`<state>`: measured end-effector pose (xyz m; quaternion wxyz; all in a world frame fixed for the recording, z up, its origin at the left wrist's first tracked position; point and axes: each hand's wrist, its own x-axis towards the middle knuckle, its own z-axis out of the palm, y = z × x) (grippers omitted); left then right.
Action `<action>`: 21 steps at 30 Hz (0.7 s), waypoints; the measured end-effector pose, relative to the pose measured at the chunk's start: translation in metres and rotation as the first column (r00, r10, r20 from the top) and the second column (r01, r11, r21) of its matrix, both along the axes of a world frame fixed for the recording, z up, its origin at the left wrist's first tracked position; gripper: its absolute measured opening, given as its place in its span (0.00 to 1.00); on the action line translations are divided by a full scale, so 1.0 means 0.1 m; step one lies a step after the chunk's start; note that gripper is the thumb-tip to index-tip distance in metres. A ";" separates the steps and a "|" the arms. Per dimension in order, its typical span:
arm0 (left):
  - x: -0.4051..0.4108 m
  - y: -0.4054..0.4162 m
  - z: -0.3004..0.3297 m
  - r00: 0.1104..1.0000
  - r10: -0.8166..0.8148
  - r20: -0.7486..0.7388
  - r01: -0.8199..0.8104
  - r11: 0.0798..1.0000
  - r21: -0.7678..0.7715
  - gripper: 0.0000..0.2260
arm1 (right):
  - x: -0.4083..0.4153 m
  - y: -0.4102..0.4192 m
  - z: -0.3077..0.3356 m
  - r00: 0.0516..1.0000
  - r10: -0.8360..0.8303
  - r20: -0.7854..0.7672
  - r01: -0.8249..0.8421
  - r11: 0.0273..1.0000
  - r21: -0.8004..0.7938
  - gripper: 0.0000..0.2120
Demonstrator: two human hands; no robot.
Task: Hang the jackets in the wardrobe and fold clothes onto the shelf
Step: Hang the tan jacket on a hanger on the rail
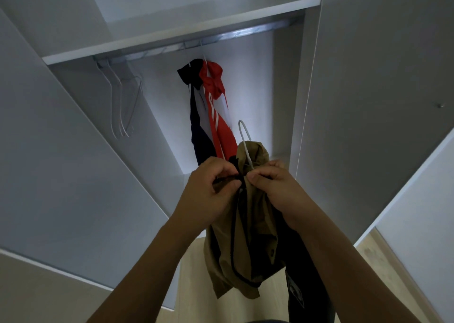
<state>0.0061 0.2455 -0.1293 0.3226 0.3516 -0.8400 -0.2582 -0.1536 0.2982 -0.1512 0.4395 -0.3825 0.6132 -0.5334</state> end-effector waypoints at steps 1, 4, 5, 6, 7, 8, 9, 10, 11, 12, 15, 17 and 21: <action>0.00 0.02 -0.01 1.000 0.024 0.014 -0.022 0.996 -0.082 0.03 | 0.00 0.00 0.00 1.000 -0.003 0.017 0.003 1.000 -0.001 0.05; 0.02 0.03 -0.05 0.989 0.134 0.059 -0.118 0.970 -0.211 0.07 | -0.01 0.01 0.01 1.000 -0.007 0.027 0.007 1.000 0.003 0.05; 0.02 0.03 -0.06 0.983 0.166 0.082 -0.146 0.967 -0.210 0.07 | -0.01 0.02 0.01 1.000 -0.006 0.023 0.006 1.000 0.008 0.05; 0.03 0.02 -0.07 0.975 0.190 0.112 -0.166 0.967 -0.192 0.07 | -0.01 0.02 0.01 1.000 -0.006 0.019 0.005 1.000 0.012 0.06; 0.02 0.02 -0.07 0.969 0.203 0.142 -0.178 0.969 -0.169 0.06 | -0.01 0.02 0.01 1.000 -0.005 0.016 0.005 1.000 0.016 0.06; 0.02 0.02 -0.07 0.964 0.212 0.163 -0.188 0.971 -0.150 0.05 | -0.01 0.02 0.01 1.000 -0.005 0.015 0.005 1.000 0.021 0.07; 0.03 0.03 -0.08 0.961 0.220 0.169 -0.199 0.971 -0.130 0.05 | 0.00 0.02 0.01 1.000 -0.010 0.014 0.010 1.000 0.026 0.07; 0.04 0.04 -0.09 0.961 0.223 0.166 -0.206 0.972 -0.112 0.05 | 0.00 0.02 0.01 1.000 -0.018 0.017 0.018 0.999 0.030 0.07; 0.05 0.05 -0.08 0.962 0.220 0.163 -0.205 0.973 -0.104 0.06 | 0.01 0.02 0.02 0.999 -0.026 0.025 0.026 0.999 0.030 0.07; 0.05 0.08 -0.07 0.964 0.209 0.162 -0.193 0.975 -0.108 0.06 | 0.01 0.02 0.02 0.999 -0.031 0.042 0.030 0.999 0.026 0.08; 0.03 0.19 -0.03 0.961 0.141 0.239 -0.091 0.974 -0.207 0.05 | 0.02 0.01 0.00 0.992 -0.077 0.104 0.077 0.997 0.002 0.08; 0.00 0.27 -0.02 0.938 0.133 0.319 -0.021 0.943 -0.332 0.05 | 0.03 0.01 -0.01 0.983 -0.141 0.121 0.144 0.989 -0.017 0.07; -0.02 0.37 0.01 0.872 0.117 0.475 0.093 0.913 -0.397 0.04 | 0.03 -0.02 0.01 0.954 -0.238 0.181 0.247 0.969 -0.027 0.07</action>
